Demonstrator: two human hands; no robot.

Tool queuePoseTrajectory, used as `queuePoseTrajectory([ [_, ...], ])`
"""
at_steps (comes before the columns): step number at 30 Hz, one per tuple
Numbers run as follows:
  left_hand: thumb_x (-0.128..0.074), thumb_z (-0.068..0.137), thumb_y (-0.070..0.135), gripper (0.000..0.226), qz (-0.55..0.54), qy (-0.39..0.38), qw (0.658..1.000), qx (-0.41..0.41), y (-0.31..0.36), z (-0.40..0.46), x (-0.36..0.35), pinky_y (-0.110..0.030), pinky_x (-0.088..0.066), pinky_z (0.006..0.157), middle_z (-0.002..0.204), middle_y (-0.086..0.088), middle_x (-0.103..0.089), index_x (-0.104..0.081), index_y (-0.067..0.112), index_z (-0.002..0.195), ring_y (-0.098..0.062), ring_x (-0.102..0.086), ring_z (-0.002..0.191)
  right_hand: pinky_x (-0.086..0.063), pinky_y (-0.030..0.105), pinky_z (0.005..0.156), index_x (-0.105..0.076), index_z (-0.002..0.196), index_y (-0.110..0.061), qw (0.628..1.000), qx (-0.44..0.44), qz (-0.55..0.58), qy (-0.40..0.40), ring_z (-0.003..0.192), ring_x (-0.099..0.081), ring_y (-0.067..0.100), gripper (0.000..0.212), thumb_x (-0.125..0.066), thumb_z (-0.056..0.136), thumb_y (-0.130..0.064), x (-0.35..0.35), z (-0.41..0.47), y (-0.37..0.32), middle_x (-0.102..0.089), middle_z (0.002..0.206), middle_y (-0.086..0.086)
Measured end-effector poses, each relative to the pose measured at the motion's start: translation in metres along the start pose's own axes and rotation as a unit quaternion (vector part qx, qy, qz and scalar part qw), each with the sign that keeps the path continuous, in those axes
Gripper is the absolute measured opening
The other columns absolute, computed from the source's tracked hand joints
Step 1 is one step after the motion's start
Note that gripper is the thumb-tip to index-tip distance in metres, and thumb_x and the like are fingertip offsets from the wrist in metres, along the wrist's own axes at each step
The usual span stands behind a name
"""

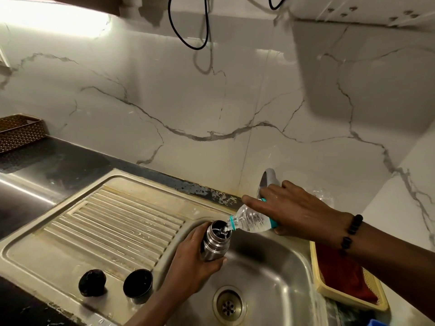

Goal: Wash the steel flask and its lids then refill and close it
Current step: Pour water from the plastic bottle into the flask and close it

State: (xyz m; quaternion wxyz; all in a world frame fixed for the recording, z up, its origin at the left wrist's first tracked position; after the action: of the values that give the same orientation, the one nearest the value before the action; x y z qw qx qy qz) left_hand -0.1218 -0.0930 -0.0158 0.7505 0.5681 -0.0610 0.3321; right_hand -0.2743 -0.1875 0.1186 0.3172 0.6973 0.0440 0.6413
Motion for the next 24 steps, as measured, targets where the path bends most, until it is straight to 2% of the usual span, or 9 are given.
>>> queuePoseTrajectory([
  [7, -0.090, 0.066, 0.027, 0.084, -0.003, 0.003, 1.000, 0.004, 0.001, 0.000, 0.000, 0.000, -0.035, 0.094, 0.129, 0.024, -0.058, -0.048, 0.035, 0.138, 0.014, -0.049, 0.120, -0.041, 0.037, 0.094, -0.015, 0.145, -0.034, 1.000, 0.012, -0.009, 0.011, 0.114, -0.049, 0.024, 0.092, -0.079, 0.080, -0.029, 0.002, 0.004, 0.000, -0.049, 0.132, 0.006],
  [16, -0.090, 0.065, 0.028, 0.084, 0.003, 0.009, 1.000, 0.009, -0.001, -0.001, 0.001, 0.002, -0.034, 0.093, 0.126, 0.026, -0.057, -0.046, 0.040, 0.135, 0.016, -0.047, 0.120, -0.043, 0.039, 0.093, -0.024, 0.145, -0.031, 0.999, 0.031, -0.035, 0.004, 0.111, -0.052, 0.024, 0.091, -0.082, 0.076, -0.026, 0.003, 0.007, -0.002, -0.053, 0.126, 0.007],
  [20, -0.091, 0.066, 0.027, 0.085, 0.002, 0.009, 1.000, 0.006, -0.001, -0.001, 0.001, 0.004, -0.032, 0.092, 0.126, 0.029, -0.055, -0.044, 0.041, 0.135, 0.020, -0.044, 0.119, -0.042, 0.046, 0.097, -0.025, 0.144, -0.031, 0.998, 0.036, -0.057, 0.020, 0.109, -0.054, 0.025, 0.086, -0.080, 0.078, -0.026, 0.011, 0.008, -0.001, -0.054, 0.124, 0.008],
  [24, -0.091, 0.065, 0.025, 0.085, -0.007, 0.004, 1.000, 0.001, -0.001, -0.002, -0.001, 0.002, -0.034, 0.093, 0.127, 0.028, -0.057, -0.046, 0.041, 0.136, 0.017, -0.048, 0.119, -0.044, 0.042, 0.090, -0.029, 0.142, -0.031, 0.997, 0.037, -0.061, 0.026, 0.103, -0.056, 0.025, 0.087, -0.084, 0.074, -0.026, 0.013, 0.010, 0.001, -0.056, 0.119, 0.008],
])
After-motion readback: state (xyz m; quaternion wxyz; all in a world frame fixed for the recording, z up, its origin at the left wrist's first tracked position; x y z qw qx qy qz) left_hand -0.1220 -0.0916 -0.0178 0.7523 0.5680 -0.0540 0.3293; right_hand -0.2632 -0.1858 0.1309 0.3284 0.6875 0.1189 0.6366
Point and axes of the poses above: each hand's wrist, its own z-axis towards the middle knuckle, its own x-axis out of the back of the hand, y = z × x, the point moved 7 cm from there along z, towards the middle knuckle
